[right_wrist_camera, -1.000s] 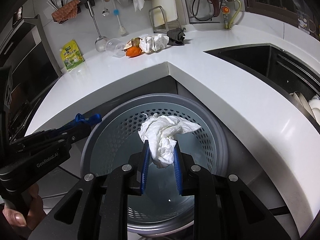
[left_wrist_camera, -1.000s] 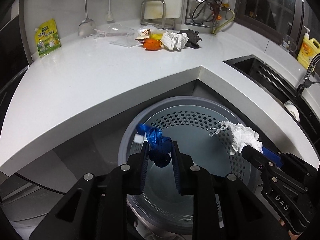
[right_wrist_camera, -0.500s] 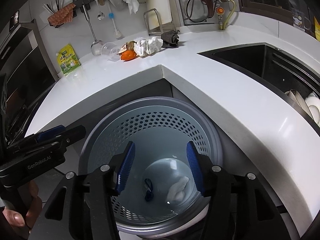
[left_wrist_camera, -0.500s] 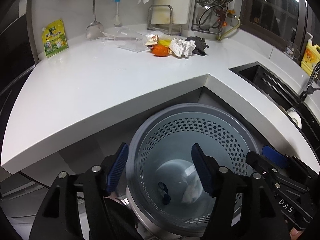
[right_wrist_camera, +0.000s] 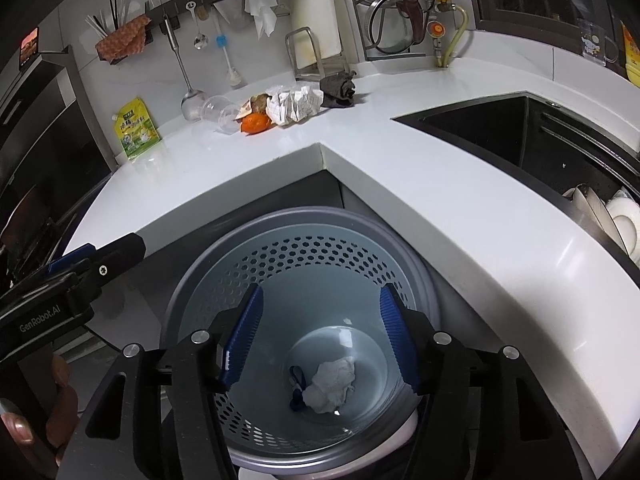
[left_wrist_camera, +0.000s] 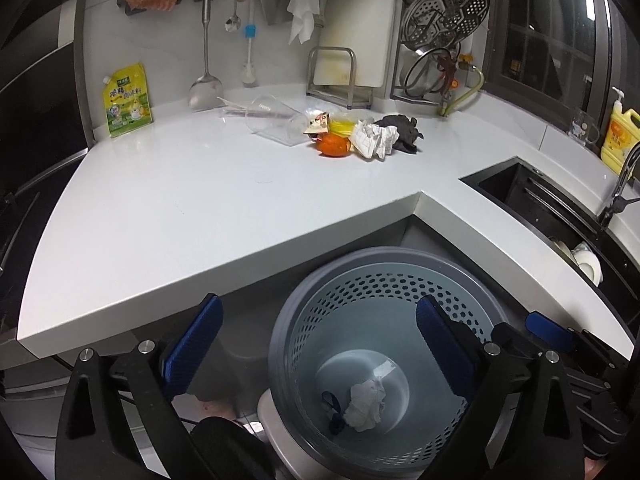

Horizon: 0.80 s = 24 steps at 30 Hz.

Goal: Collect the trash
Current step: 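Open both tools to drop the tissue and blue strap into the bin, then grasp the dark grey cloth with the right tool while the left tool approaches the clear cup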

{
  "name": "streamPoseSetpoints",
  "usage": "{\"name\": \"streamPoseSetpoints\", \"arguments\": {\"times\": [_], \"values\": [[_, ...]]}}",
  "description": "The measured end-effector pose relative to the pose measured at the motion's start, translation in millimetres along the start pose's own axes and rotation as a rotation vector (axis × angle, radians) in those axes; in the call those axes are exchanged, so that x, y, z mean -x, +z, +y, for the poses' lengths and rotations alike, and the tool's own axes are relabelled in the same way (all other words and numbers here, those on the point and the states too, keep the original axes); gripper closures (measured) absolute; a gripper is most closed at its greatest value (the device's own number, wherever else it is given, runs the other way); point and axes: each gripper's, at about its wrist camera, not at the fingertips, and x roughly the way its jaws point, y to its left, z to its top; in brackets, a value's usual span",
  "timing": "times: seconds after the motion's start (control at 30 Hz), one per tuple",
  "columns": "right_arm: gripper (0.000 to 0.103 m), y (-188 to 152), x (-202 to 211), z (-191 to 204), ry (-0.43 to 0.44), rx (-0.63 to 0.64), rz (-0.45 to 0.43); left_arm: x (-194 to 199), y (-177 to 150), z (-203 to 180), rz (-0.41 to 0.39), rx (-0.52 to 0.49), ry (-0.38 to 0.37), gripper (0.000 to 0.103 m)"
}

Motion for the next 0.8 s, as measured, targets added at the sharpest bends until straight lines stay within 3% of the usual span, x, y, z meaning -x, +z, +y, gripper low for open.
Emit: {"name": "streamPoseSetpoints", "arguments": {"times": [0.43, 0.8], "values": [[0.038, 24.4, 2.0, -0.6, -0.023, 0.019, -0.054, 8.7, 22.8, 16.3, -0.07, 0.022, 0.06, 0.007], [0.036, 75.8, -9.6, 3.4, -0.022, 0.045, -0.124, -7.5, 61.7, 31.8, -0.101, 0.042, 0.081, 0.006]]}}
